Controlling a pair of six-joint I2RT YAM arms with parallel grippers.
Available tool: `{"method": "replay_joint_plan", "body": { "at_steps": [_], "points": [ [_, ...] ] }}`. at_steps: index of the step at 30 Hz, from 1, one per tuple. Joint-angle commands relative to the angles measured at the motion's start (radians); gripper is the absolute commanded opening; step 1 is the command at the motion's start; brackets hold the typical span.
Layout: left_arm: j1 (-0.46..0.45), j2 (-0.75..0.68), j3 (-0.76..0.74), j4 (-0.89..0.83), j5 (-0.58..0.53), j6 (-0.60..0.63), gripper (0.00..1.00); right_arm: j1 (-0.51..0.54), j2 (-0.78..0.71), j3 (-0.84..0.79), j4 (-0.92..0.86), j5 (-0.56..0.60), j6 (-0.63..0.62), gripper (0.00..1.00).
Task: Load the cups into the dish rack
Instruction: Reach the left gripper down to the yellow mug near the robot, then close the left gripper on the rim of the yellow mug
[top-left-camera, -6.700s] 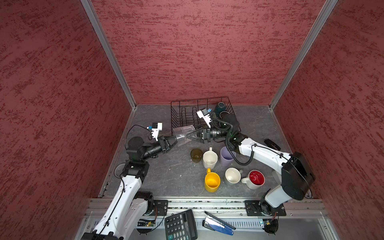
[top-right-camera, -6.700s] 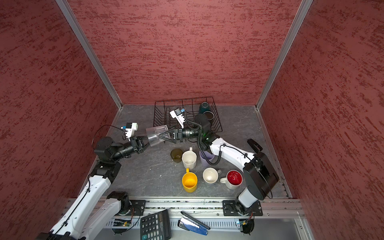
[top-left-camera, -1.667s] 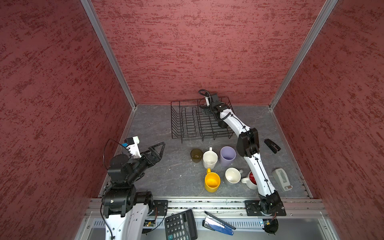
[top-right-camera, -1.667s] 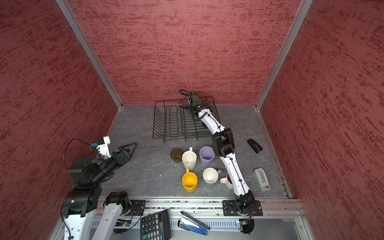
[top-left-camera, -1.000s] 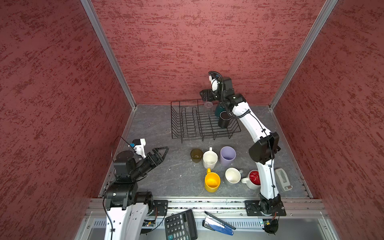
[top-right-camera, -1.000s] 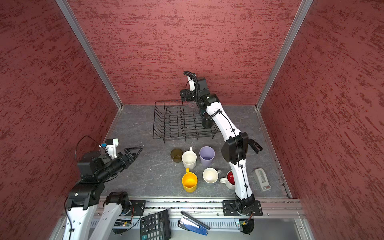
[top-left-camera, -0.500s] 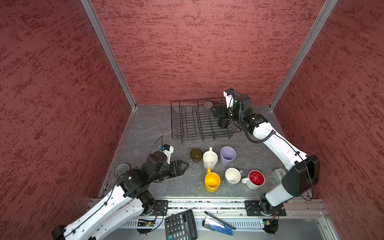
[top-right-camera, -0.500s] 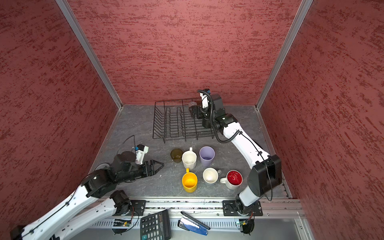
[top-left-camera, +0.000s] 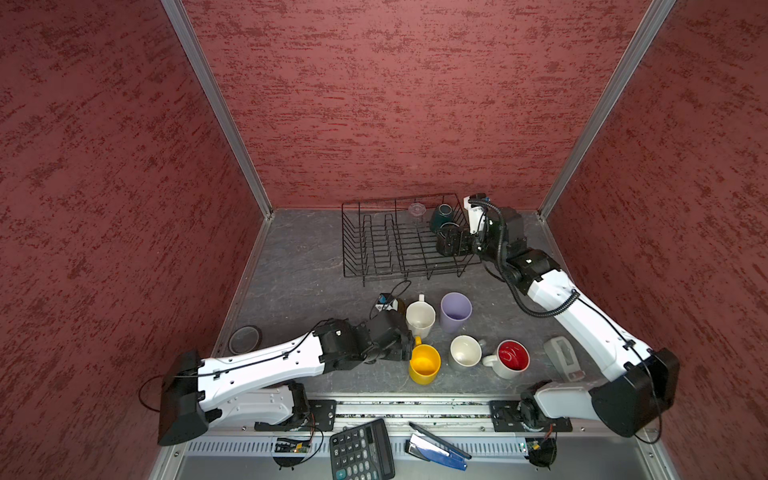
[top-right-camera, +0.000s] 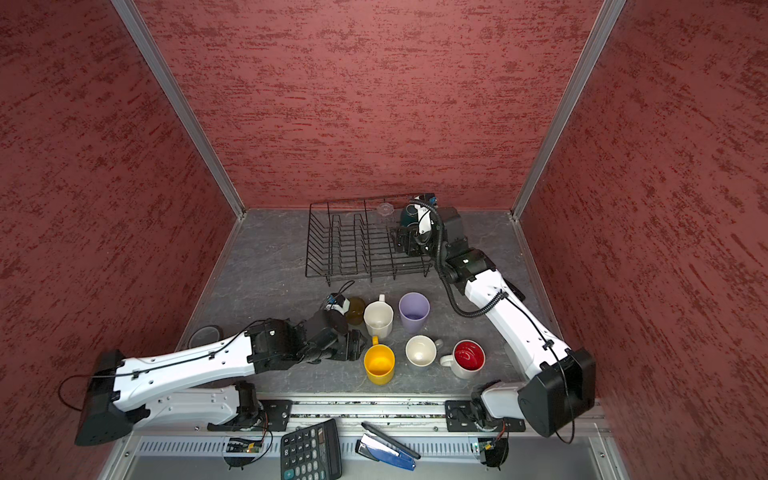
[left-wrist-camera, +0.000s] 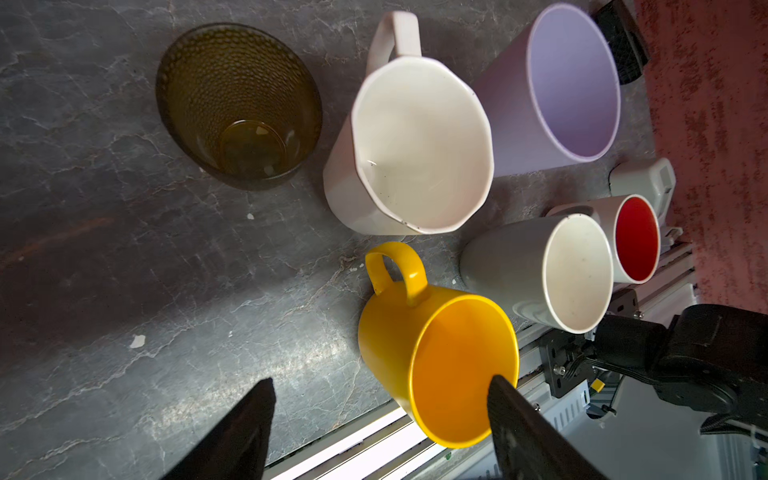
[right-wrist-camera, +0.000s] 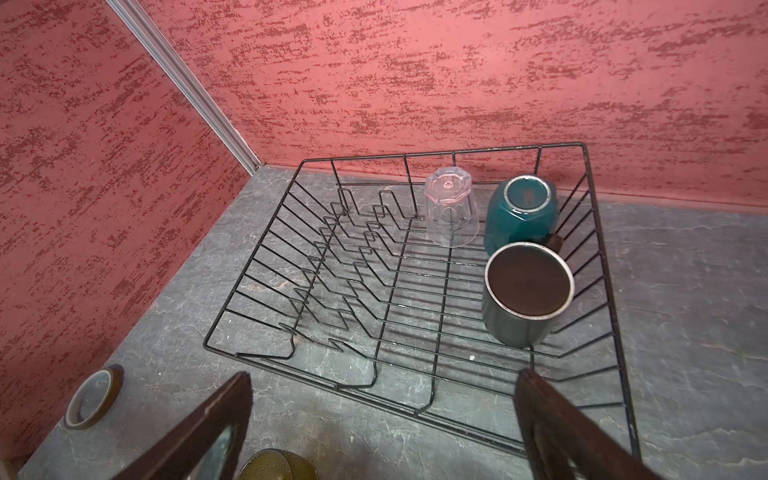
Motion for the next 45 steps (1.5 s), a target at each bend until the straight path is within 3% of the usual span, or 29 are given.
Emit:
{"method": "replay_joint_plan", "body": {
  "at_steps": [1, 10, 30, 33, 39, 45],
  "points": [
    [-0.033, 0.050, 0.033, 0.007, -0.040, -0.025, 0.81, 0.003, -0.035, -0.018, -0.017, 0.041, -0.008, 0.99],
    [-0.076, 0.177, 0.098, -0.055, -0.075, -0.033, 0.78, 0.002, -0.070, -0.063, -0.005, 0.048, -0.013, 0.99],
    [-0.086, 0.395, 0.208, -0.144, -0.049, 0.000, 0.59, 0.004, -0.079, -0.107, 0.018, 0.022, -0.024, 0.99],
    [-0.086, 0.419, 0.216, -0.144, -0.042, 0.000, 0.55, 0.004, -0.088, -0.114, 0.018, 0.023, -0.027, 0.99],
    [-0.077, 0.441, 0.214, -0.117, -0.009, 0.001, 0.30, 0.003, -0.091, -0.124, 0.024, 0.016, -0.025, 0.99],
    [-0.074, 0.433, 0.215, -0.132, 0.004, 0.001, 0.20, 0.001, -0.091, -0.127, 0.029, 0.015, -0.025, 0.99]
  ]
}}
